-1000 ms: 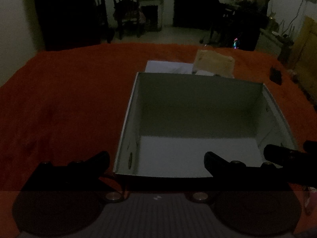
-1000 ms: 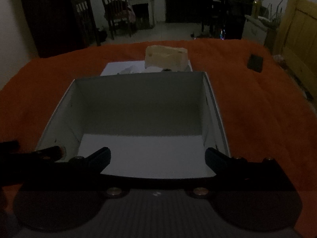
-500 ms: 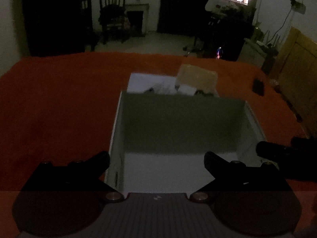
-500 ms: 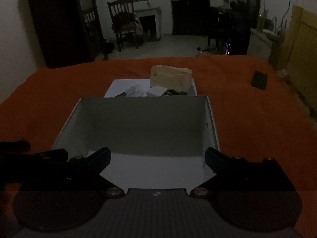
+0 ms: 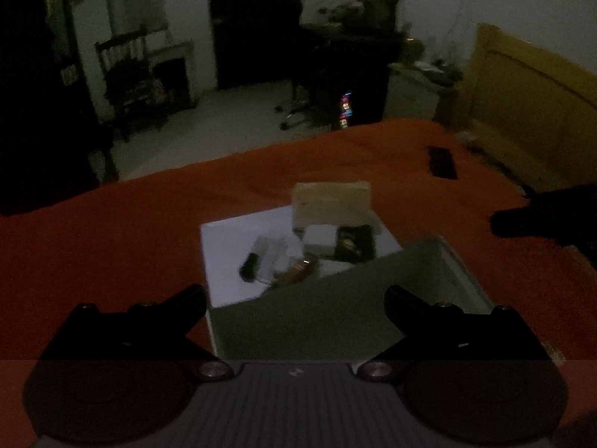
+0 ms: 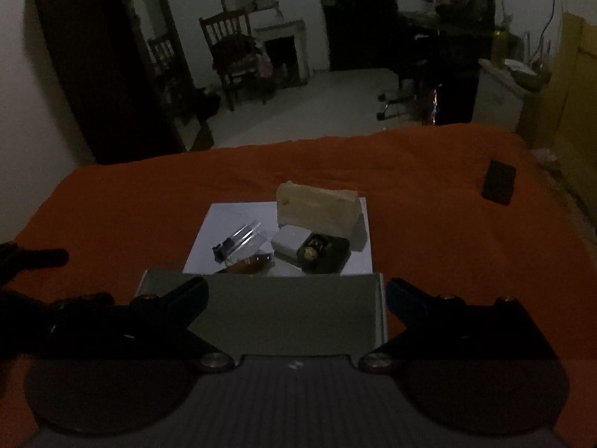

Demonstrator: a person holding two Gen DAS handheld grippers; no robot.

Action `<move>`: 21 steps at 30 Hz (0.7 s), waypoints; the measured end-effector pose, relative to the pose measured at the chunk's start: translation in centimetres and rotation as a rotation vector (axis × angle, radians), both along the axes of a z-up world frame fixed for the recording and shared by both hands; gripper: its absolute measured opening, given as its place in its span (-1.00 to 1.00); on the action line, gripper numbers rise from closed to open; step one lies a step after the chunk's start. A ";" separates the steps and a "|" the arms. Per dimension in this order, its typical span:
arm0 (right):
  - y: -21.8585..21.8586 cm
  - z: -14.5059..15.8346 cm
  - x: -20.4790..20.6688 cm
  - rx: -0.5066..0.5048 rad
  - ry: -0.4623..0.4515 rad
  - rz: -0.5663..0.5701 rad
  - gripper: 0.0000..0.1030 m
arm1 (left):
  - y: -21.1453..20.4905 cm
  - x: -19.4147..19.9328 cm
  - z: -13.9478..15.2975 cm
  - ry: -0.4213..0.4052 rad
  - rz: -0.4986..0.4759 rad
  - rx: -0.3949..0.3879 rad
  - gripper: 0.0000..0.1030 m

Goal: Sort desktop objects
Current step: 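Move both grippers past the white box toward the paper sheet, then grasp the clear glass tube with the left gripper while the right gripper grasps the black marker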

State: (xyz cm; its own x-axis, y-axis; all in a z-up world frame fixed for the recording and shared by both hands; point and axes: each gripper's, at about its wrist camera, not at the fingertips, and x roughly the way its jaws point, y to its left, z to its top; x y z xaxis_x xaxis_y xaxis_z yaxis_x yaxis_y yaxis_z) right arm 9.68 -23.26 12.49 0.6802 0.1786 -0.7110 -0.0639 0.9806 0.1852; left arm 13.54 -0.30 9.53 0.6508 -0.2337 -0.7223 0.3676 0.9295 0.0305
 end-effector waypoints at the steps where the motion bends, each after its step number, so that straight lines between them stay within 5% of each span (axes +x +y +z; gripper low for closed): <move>1: -0.4 0.3 0.6 0.016 0.006 -0.008 1.00 | 0.1 0.7 0.2 0.013 0.019 -0.009 0.99; 5: -1.4 1.0 2.9 0.044 0.016 -0.042 1.00 | 1.1 3.8 -0.6 0.063 0.062 -0.069 0.99; 10: -1.5 0.8 7.1 0.020 0.013 -0.078 1.00 | 1.3 8.6 -2.3 0.119 0.091 -0.035 0.99; 16: -2.0 -0.5 13.0 0.055 0.014 -0.093 1.00 | 0.6 13.4 -4.1 0.041 0.028 0.086 0.99; 21: -1.2 -2.8 17.5 -0.082 -0.012 -0.060 1.00 | -0.2 16.8 -6.9 0.063 0.020 0.148 0.99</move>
